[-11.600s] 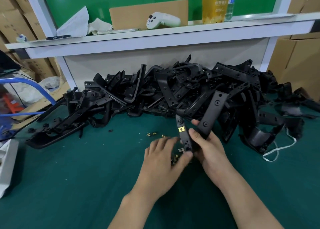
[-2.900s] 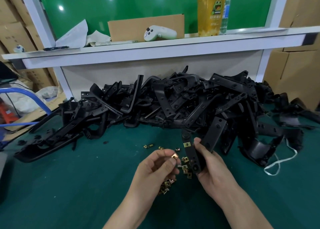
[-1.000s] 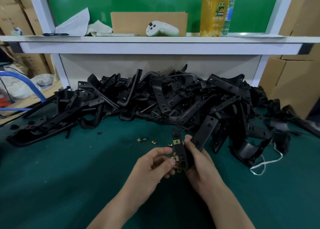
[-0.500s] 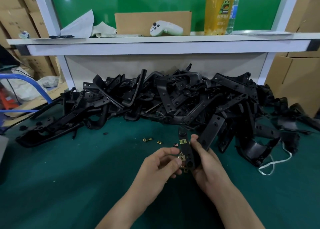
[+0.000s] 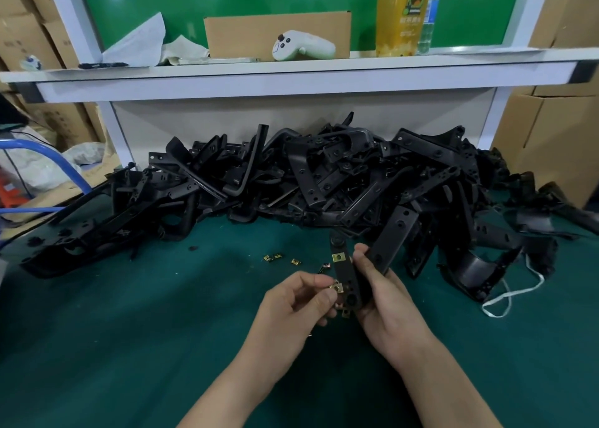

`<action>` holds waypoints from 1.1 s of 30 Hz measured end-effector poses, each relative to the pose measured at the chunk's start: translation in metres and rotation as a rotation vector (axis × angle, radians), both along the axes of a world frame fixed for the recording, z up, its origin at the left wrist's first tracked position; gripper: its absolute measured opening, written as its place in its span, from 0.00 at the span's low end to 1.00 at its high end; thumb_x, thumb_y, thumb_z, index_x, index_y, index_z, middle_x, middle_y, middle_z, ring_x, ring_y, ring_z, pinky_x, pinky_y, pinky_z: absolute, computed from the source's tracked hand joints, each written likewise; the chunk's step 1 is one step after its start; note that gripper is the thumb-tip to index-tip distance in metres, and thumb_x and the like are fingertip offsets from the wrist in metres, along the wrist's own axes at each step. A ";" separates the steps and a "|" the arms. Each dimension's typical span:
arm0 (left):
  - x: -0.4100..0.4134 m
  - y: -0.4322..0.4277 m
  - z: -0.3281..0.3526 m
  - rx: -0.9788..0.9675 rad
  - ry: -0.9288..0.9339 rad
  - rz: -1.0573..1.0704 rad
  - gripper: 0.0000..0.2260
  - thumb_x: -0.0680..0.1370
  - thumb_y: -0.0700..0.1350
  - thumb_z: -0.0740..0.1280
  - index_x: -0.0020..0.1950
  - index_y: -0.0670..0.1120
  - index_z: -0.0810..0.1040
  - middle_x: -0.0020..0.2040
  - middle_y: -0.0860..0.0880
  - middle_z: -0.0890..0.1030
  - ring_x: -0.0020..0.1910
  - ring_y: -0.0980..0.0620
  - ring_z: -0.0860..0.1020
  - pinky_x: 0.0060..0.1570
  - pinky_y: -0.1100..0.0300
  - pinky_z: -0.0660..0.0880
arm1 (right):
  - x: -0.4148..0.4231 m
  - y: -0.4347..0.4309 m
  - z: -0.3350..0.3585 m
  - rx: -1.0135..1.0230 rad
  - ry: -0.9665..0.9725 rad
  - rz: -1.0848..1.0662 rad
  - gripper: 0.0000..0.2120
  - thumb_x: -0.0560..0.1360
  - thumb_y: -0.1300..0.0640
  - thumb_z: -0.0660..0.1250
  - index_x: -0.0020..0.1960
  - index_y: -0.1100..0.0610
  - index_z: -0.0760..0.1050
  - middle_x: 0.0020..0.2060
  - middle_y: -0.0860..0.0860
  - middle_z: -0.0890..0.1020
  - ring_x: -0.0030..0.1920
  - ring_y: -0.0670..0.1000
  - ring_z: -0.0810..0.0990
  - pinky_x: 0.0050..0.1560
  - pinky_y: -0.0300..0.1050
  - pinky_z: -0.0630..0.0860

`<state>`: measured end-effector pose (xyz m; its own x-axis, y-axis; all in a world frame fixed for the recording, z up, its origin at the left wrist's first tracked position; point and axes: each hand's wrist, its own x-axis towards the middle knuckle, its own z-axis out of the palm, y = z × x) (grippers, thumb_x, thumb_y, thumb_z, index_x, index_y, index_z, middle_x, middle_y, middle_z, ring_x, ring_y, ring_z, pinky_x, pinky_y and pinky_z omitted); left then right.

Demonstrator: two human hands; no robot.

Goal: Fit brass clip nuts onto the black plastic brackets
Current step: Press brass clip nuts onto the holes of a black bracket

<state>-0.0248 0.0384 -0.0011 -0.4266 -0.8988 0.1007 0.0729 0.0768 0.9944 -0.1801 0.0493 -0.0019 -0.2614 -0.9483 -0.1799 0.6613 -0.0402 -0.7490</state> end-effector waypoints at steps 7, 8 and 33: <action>0.000 -0.001 -0.002 0.022 0.030 0.014 0.04 0.78 0.43 0.72 0.49 0.51 0.84 0.42 0.48 0.85 0.42 0.53 0.83 0.48 0.62 0.79 | 0.003 -0.002 0.000 -0.005 0.003 -0.026 0.06 0.78 0.58 0.69 0.55 0.52 0.81 0.38 0.50 0.86 0.35 0.48 0.85 0.30 0.42 0.79; 0.000 -0.001 -0.001 0.023 0.032 0.017 0.04 0.78 0.42 0.72 0.48 0.52 0.84 0.42 0.49 0.85 0.42 0.53 0.83 0.47 0.63 0.79 | 0.003 -0.002 -0.001 -0.009 0.005 -0.026 0.06 0.78 0.57 0.69 0.54 0.52 0.81 0.38 0.50 0.86 0.35 0.48 0.84 0.30 0.42 0.79; -0.004 0.006 -0.002 -0.132 -0.234 0.164 0.08 0.76 0.59 0.70 0.48 0.57 0.81 0.40 0.56 0.84 0.37 0.59 0.79 0.41 0.63 0.77 | 0.005 -0.005 -0.007 -0.086 0.059 -0.130 0.10 0.69 0.50 0.72 0.51 0.47 0.83 0.44 0.51 0.87 0.43 0.50 0.87 0.36 0.45 0.82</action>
